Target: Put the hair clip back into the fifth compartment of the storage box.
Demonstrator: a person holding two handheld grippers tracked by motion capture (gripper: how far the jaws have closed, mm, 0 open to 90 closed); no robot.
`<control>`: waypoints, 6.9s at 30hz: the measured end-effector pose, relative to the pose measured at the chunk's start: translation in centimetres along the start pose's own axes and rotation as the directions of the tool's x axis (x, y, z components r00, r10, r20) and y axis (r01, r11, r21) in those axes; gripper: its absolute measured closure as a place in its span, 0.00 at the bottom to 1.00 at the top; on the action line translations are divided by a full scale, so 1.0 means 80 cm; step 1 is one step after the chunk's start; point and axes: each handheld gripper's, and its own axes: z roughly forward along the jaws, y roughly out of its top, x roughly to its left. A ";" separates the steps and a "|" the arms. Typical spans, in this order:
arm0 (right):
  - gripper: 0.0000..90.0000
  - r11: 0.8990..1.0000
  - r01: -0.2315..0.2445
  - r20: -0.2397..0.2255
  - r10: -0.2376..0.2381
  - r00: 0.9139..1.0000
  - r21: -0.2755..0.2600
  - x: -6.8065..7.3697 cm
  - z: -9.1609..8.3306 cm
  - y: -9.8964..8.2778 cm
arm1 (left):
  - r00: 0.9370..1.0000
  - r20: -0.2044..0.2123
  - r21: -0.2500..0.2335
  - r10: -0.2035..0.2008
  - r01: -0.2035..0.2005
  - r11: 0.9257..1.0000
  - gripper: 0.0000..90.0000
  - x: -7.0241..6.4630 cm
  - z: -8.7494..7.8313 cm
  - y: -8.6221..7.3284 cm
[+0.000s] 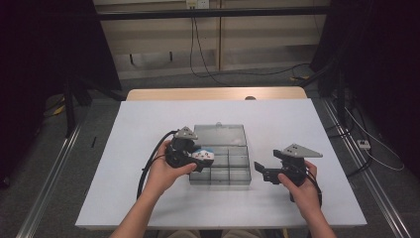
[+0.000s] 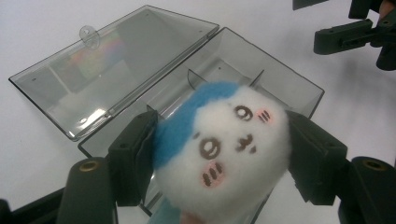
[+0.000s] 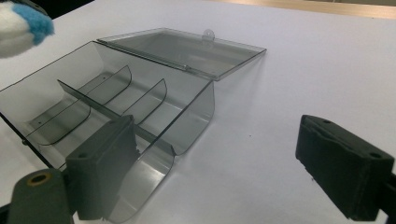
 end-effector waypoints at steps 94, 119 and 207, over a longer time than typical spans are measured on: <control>0.13 1.000 0.003 0.005 -0.003 1.000 0.002 0.000 -0.005 -0.003 | 1.000 0.015 0.010 0.005 -0.005 1.000 0.35 -0.012 0.049 -0.008; 0.13 1.000 0.003 0.005 -0.003 1.000 0.003 0.000 -0.005 -0.003 | 0.999 0.030 0.025 0.026 -0.027 0.999 0.35 -0.020 0.063 -0.010; 0.13 1.000 -0.008 0.003 0.008 1.000 -0.010 -0.001 -0.002 0.002 | 0.999 0.040 0.016 -0.003 0.003 1.000 0.22 -0.020 0.054 -0.011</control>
